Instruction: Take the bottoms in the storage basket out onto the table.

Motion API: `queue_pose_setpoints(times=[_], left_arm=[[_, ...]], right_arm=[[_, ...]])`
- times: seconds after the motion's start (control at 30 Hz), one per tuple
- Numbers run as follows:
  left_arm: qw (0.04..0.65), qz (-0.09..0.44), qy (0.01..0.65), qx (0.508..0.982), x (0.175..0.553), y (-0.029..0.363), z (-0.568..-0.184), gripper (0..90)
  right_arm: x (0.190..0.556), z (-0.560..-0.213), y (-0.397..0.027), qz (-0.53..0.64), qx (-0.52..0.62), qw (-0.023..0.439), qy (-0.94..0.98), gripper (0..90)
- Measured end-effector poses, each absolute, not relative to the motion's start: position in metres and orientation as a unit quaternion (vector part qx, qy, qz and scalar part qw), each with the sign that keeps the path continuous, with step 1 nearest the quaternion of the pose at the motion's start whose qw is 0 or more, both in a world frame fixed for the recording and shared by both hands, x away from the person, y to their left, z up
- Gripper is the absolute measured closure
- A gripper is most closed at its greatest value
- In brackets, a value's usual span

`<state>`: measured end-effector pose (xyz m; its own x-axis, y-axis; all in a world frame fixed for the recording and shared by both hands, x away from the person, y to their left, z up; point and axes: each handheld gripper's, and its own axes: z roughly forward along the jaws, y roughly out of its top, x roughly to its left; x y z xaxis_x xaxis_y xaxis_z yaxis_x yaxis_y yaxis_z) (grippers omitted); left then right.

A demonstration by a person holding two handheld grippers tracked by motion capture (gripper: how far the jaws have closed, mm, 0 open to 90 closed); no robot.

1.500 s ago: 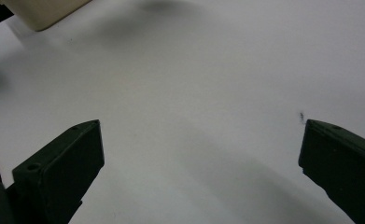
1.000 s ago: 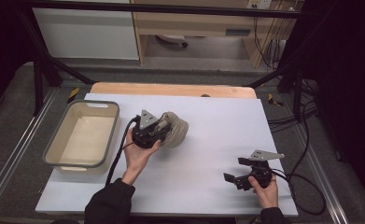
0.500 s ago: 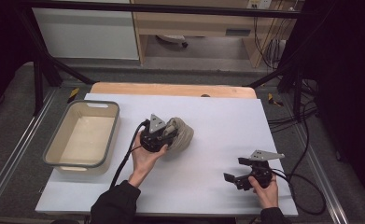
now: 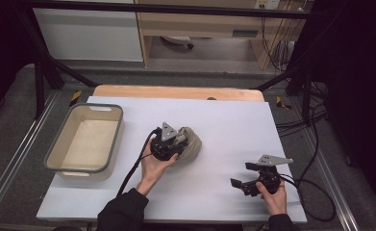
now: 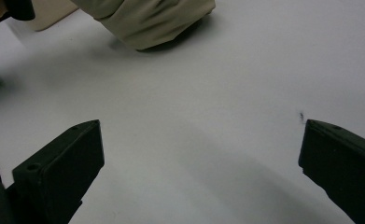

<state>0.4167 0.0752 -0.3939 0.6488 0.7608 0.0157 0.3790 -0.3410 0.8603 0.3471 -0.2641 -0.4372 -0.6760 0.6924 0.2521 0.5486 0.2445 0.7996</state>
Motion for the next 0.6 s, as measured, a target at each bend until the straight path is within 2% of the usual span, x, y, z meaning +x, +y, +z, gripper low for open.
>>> queue_pose_setpoints(times=[0.3,0.6], left_arm=[[0.425,0.210,0.359,0.804,0.4186,0.0727,-0.4005,55.9],[0.423,0.204,0.356,0.808,0.4197,0.0769,-0.3990,43.6]], right_arm=[[0.3470,-0.4371,-0.2641,0.471,0.395,0.076,0.785,0.5],[0.3469,-0.4371,-0.2640,0.471,0.395,0.076,0.785,0.5]])
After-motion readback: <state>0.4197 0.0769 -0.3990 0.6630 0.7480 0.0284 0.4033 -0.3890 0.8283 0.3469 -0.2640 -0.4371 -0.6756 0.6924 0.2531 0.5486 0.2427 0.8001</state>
